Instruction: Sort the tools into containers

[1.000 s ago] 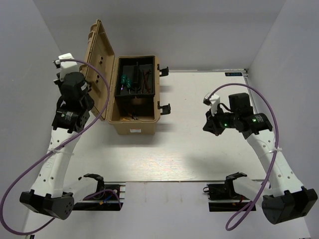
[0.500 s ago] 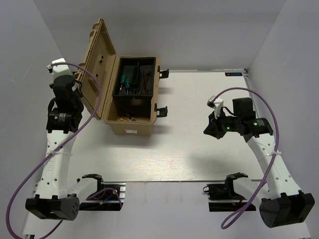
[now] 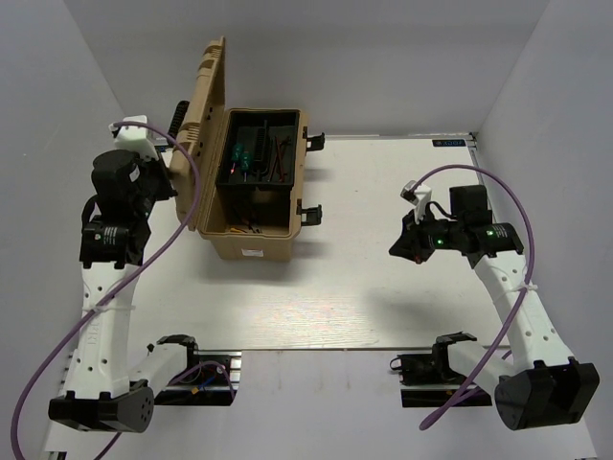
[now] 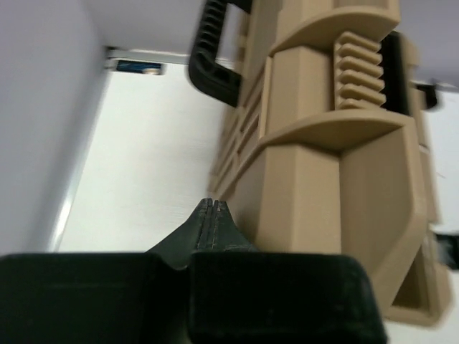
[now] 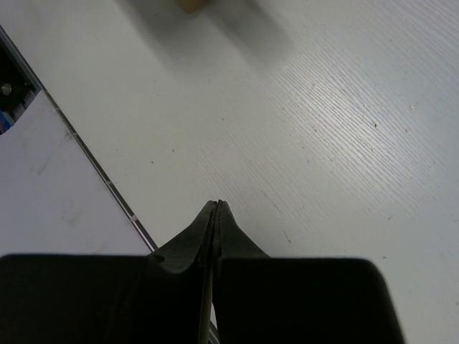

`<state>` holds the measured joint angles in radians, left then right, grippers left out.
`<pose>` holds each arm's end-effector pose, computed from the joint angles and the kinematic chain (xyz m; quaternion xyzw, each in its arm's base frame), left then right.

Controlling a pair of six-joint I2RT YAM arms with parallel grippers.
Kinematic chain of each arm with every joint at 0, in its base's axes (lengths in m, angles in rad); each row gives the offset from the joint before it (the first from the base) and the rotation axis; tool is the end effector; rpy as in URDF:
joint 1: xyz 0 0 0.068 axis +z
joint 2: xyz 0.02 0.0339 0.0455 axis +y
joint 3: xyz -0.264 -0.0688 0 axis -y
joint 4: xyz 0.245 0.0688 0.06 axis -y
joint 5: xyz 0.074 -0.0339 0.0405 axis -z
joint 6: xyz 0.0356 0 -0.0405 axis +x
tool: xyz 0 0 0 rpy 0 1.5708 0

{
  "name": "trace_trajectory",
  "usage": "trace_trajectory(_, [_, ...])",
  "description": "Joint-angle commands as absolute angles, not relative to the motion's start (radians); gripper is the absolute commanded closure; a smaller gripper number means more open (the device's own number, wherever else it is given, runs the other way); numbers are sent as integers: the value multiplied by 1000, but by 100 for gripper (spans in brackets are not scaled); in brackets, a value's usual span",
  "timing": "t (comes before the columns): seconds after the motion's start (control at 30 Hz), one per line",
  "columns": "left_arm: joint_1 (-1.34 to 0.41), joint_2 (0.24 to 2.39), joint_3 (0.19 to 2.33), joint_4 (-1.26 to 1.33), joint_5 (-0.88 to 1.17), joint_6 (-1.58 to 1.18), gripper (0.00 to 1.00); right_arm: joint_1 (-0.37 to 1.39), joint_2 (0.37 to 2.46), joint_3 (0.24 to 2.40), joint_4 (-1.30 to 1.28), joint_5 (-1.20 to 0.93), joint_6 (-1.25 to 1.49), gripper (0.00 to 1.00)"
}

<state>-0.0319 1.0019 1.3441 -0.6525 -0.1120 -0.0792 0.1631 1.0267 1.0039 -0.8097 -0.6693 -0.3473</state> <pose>0.1926 -0.0022 0.4413 -0.0521 0.8056 0.0125 0.5900 0.1920 0.0540 0.3184 -0.3370 0.8225 0.2737 0.3675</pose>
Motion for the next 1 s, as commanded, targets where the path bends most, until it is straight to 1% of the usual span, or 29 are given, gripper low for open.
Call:
trace_trajectory(0.0, [-44, 1012, 1397, -678, 155, -106, 100, 152, 1026, 1009, -785, -716, -341, 100])
trace_trajectory(0.13, [-44, 1012, 1408, -687, 302, -115, 100, 143, 1031, 1009, -778, -724, -331, 100])
trace_trajectory(0.2, [-54, 1003, 1408, -687, 342, -124, 99, 143, 1031, 1009, -775, -727, -327, 100])
trace_trajectory(0.4, [-54, 968, 1430, -709, 256, -144, 98, 130, 1037, 1012, -770, -724, -310, 100])
trace_trajectory(0.57, [-54, 959, 1430, -698, 268, -164, 97, 129, 1052, 1015, -767, -715, -301, 100])
trace_trajectory(0.67, [-54, 950, 1405, -684, 314, -164, 83, 130, 1066, 1017, -764, -715, -290, 93])
trace_trajectory(0.7, [-63, 950, 1396, -669, 351, -164, 76, 129, 1069, 1020, -762, -716, -287, 91])
trace_trajectory(0.73, [-63, 939, 1375, -669, 368, -155, 59, 129, 1078, 1025, -759, -713, -282, 86])
trace_trajectory(0.77, [-63, 928, 1362, -654, 402, -155, 50, 127, 1087, 1029, -758, -716, -276, 82])
trace_trajectory(0.8, [-63, 928, 1349, -643, 414, -155, 44, 129, 1094, 1031, -753, -716, -269, 79])
trace_trajectory(0.83, [-63, 916, 1320, -628, 414, -155, 32, 126, 1104, 1035, -750, -715, -261, 72])
trace_trajectory(0.93, [-63, 891, 1264, -618, 414, -155, 22, 127, 1132, 1048, -738, -719, -238, 66])
trace_trajectory(0.97, [-63, 891, 1252, -618, 404, -155, 20, 129, 1149, 1051, -736, -724, -233, 62])
